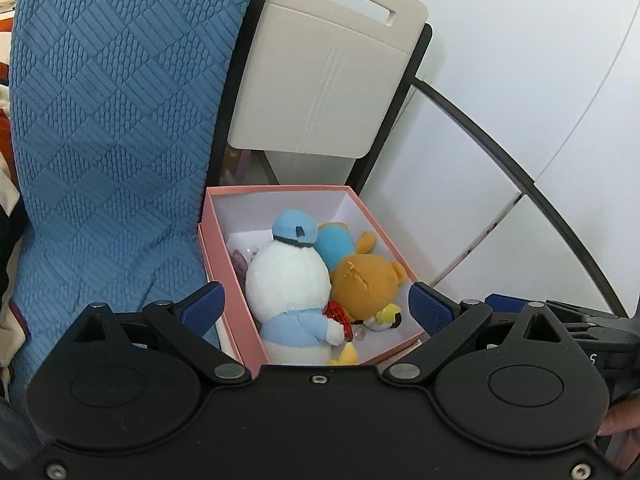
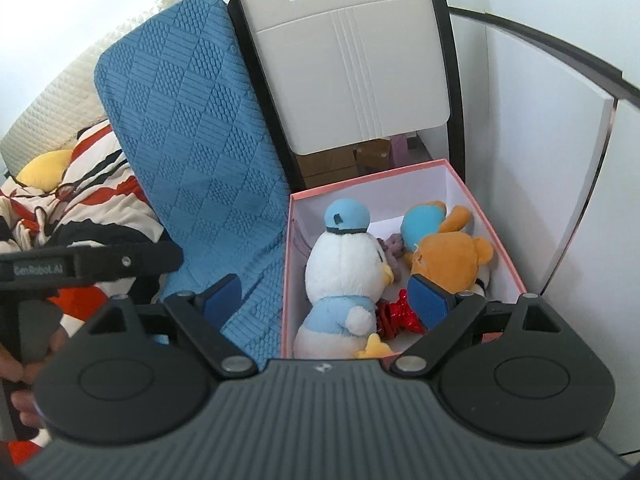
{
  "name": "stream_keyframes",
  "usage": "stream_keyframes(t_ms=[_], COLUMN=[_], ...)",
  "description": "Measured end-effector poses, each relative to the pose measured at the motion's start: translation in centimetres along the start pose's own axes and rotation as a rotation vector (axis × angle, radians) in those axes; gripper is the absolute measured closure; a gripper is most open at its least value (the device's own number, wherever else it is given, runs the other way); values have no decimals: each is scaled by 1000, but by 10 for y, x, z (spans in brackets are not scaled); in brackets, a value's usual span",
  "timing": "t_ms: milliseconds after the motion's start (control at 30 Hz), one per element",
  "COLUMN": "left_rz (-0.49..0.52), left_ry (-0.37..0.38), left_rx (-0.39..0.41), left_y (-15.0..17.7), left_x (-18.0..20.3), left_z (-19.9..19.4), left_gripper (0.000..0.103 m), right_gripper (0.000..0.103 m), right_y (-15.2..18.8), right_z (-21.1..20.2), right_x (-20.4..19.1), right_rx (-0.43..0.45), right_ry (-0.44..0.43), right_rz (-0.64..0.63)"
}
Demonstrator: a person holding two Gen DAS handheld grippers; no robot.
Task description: Organize objects
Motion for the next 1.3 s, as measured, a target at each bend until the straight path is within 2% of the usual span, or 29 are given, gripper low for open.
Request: stream_keyframes(t_ms=[167,367,800,1033,1300], left_rz=[23,19,6,-23,6], left_ry=[-12,-34,-71,-86,-109], left_rx=[0,2,4,21,28], left_y=[12,25,43,45,46], left_x=[3,0,-3,-4,1], left_z=[4,8,7,3,2], left_gripper=[5,2,1,1,1], right_gripper=[12,12,12,12,12], right_y=[17,36,56,63,68], right_z=[9,16,15,17,18], right_x=[0,10,21,26,28], right_rx=[-38,-52,-4,-9,-12], right_ry=[-10,29,71,71,75], right_rz=[12,20,65,95,107])
Point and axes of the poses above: each gripper's, at about its wrist camera, not at the fingertips, and z roughly the way its jaws point, x to its right, y to its underside, the point moved 3 cm from there along z, roughly the way its jaws point, and after that the axes turned 12 degrees about y, right-handed, at the moved point
